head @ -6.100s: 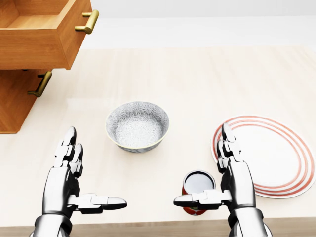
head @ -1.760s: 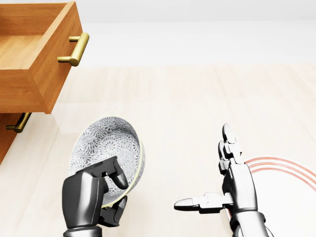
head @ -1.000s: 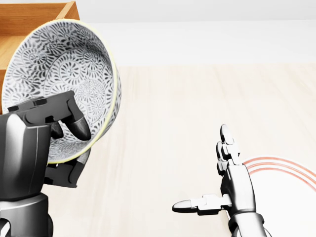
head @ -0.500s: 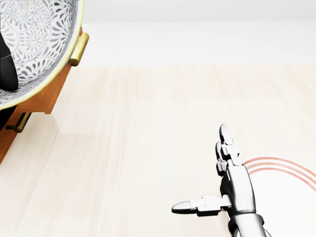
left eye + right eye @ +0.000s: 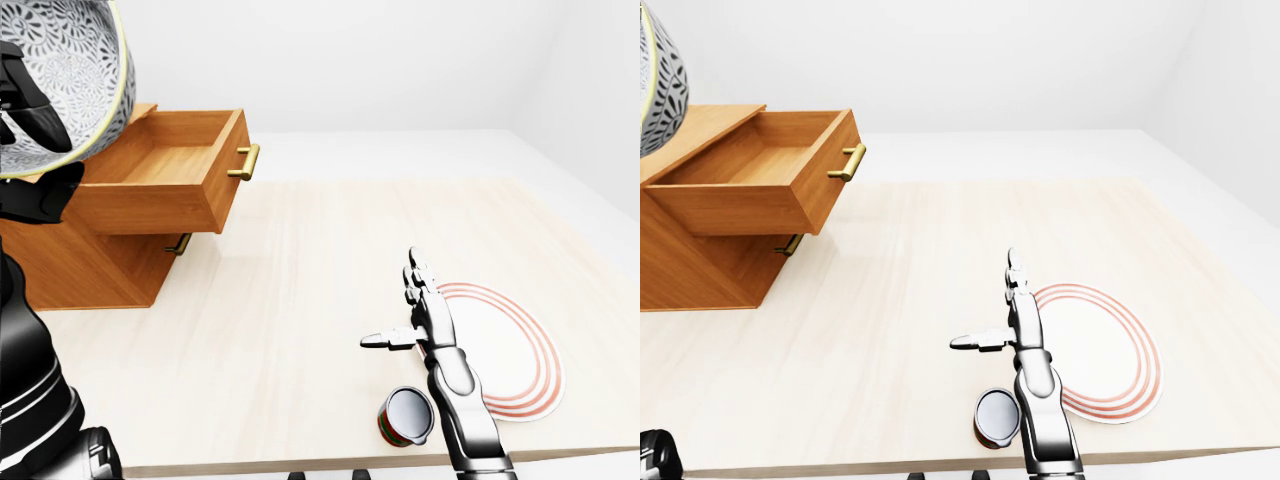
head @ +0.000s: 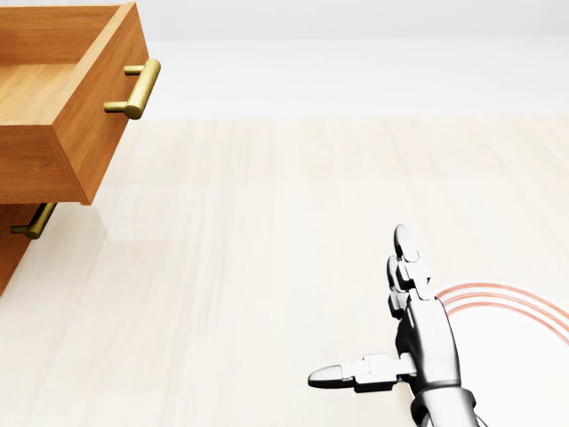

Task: Put the bowl on top of the cabinet.

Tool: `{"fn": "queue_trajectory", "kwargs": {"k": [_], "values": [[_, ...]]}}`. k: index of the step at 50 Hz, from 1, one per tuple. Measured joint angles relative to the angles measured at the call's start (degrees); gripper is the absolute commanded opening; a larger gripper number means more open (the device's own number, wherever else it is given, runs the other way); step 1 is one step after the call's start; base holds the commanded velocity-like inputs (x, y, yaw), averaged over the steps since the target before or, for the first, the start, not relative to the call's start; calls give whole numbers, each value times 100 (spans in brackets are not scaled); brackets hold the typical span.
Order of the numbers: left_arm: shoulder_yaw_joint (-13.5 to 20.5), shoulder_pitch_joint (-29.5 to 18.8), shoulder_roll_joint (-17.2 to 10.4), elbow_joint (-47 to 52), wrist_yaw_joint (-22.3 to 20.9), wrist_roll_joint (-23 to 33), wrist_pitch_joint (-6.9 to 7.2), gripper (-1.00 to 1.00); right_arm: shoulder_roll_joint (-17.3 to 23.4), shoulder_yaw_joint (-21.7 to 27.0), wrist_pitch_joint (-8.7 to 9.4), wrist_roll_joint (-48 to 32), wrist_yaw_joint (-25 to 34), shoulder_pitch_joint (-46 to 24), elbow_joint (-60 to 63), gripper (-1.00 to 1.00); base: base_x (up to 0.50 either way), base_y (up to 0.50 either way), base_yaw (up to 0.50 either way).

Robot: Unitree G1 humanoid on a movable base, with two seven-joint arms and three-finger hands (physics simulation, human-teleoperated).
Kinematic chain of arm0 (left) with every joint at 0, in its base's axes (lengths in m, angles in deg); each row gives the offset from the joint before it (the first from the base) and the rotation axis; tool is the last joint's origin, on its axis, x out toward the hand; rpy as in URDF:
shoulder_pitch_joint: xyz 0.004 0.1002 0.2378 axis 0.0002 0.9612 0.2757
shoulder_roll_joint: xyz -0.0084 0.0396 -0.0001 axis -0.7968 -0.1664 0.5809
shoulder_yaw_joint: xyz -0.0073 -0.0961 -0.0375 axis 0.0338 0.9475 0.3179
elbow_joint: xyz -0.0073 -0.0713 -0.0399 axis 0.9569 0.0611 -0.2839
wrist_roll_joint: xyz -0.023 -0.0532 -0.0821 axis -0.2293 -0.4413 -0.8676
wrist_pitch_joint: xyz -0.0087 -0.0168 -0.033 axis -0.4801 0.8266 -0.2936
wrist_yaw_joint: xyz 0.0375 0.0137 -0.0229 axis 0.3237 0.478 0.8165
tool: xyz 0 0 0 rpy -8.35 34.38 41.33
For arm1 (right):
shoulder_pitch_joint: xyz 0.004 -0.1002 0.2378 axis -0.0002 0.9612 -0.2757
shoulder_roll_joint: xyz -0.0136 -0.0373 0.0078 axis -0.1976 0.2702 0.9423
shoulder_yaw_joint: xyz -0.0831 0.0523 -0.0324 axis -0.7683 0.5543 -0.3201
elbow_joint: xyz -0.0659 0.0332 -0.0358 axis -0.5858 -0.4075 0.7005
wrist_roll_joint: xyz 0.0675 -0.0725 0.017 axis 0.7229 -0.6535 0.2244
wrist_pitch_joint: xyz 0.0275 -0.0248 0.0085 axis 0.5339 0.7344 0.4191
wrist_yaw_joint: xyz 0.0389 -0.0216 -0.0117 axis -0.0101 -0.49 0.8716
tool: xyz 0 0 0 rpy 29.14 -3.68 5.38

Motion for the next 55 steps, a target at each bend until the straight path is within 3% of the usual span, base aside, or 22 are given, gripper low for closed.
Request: {"fn": "queue_trajectory", "kwargs": {"k": [9, 19, 30, 38, 46, 55], "values": [[360, 184, -445, -829, 502, -390, 0, -97, -1, -6, 2, -4, 4, 16, 27, 100, 0, 0, 0], [489, 311, -749, -2288, 1537, -762, 0, -97, -3, -16, 9, -10, 6, 47, 76, 100, 0, 0, 0], [218, 88, -1024, -4445, 2858, -1025, -23, -97, -2, -18, 11, -8, 12, 53, 92, 100, 0, 0, 0], [-213, -437, -1244, -5782, 3730, -1102, -274, -97, -3, -21, -11, -15, 12, 25, 37, 100, 0, 0, 0], [-650, -1250, -1581, -6801, 3728, -1006, -500, -97, -4, -15, -41, -31, -7, -44, -80, 100, 0, 0, 0], [-1024, -1886, -1766, -7595, 3728, -962, -547, -96, -2, 3, -71, -42, -31, -115, -198, 100, 0, 0, 0]]}}
